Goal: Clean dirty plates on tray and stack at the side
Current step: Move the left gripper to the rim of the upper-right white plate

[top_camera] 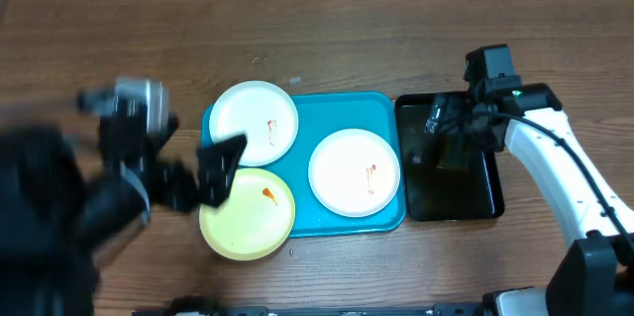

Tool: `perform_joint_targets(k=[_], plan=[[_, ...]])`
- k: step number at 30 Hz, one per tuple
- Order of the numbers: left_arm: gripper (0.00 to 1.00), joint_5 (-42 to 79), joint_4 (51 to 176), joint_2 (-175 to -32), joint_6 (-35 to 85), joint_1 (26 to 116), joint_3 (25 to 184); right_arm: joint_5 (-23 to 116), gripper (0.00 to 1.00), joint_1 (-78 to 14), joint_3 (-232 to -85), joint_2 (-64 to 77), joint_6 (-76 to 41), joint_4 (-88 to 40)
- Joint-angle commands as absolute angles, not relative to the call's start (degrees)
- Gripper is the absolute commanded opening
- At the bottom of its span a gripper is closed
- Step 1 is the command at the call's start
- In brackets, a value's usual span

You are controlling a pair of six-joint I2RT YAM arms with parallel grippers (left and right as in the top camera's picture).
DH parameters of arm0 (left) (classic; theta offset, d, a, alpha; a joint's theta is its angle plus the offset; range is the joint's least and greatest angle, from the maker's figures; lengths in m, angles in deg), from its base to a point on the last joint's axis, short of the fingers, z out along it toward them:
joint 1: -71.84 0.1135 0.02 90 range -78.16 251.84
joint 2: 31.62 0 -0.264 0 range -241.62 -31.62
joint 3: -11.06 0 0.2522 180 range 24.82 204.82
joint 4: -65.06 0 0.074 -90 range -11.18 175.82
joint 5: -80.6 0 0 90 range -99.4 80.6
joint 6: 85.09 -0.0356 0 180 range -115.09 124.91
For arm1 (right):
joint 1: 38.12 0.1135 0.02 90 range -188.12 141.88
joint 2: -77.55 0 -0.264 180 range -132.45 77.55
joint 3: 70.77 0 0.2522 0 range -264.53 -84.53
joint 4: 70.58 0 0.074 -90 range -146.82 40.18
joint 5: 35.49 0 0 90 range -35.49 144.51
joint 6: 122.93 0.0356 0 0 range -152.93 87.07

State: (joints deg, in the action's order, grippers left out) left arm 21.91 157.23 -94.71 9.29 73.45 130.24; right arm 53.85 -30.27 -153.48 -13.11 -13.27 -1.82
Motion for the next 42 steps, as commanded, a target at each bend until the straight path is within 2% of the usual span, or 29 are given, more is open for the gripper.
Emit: perform_joint_targets(k=[1,8,10,15,20,27,32,42], plan=[[1.00,28.75,163.61,-105.62,9.81,73.73,142.70,53.08,1.00,-30.46,-158.49,-12.47,-13.18,1.13],[1.00,26.17,171.28,-116.92,11.72,71.24,143.49,53.06,1.00,-30.46,-158.86,-12.47,-13.18,4.54],[0.90,22.15,172.35,-119.21,11.69,68.25,140.65,53.10,1.00,-30.46,-158.86,-12.47,-13.21,4.98],[0.52,9.25,166.78,-123.30,14.45,59.33,129.89,53.39,1.00,-30.46,-158.86,-12.47,-13.23,6.36],[0.43,6.67,153.27,-127.96,16.96,52.84,113.85,53.32,1.00,-30.46,-158.86,-12.47,-13.18,7.10],[0.40,6.70,141.43,-134.78,16.96,51.42,105.76,53.10,0.99,-30.46,-158.64,-12.49,-13.18,7.17],[0.32,6.67,139.42,-138.84,16.94,50.91,105.48,53.54,0.97,-30.46,-156.85,-12.49,-13.16,6.12],[0.34,6.15,135.64,-142.32,16.98,47.35,103.38,53.54,0.93,-30.29,-153.00,-12.58,-13.16,1.79]])
